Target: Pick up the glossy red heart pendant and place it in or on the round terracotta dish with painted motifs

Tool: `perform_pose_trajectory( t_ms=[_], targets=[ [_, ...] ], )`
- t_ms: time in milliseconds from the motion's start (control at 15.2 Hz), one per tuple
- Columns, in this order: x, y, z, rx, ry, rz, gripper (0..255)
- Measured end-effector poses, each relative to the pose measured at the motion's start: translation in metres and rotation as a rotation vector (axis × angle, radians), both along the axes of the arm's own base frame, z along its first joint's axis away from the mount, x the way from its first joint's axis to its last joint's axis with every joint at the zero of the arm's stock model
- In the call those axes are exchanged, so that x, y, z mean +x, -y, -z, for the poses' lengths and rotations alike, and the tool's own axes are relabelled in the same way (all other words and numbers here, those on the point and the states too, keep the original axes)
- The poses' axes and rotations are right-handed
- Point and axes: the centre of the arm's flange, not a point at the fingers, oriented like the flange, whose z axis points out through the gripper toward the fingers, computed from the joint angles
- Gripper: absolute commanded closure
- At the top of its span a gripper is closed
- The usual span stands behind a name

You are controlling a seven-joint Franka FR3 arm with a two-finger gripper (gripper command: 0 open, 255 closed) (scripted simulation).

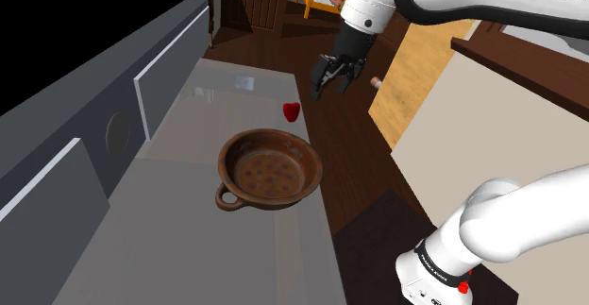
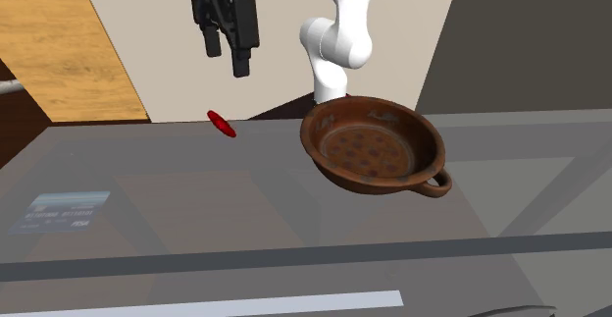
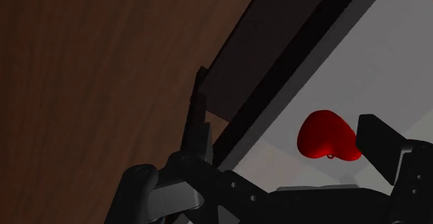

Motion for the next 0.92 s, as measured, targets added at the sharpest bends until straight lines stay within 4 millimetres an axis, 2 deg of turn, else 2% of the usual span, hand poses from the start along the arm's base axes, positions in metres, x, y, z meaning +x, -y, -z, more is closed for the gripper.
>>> perform_pose_trajectory(
  t_ms=[264, 330, 792, 924],
  targets=[
    [0.028, -0.047, 0.015, -0.001, -0.039, 0.046, 0],
    [0.035, -0.051, 0.017, -0.002, -0.046, 0.054, 0],
    [0.043, -0.060, 0.053, -0.001, -0.052, 0.063, 0],
    [0.043, -0.059, 0.058, -0.001, -0.053, 0.063, 0]
  ],
)
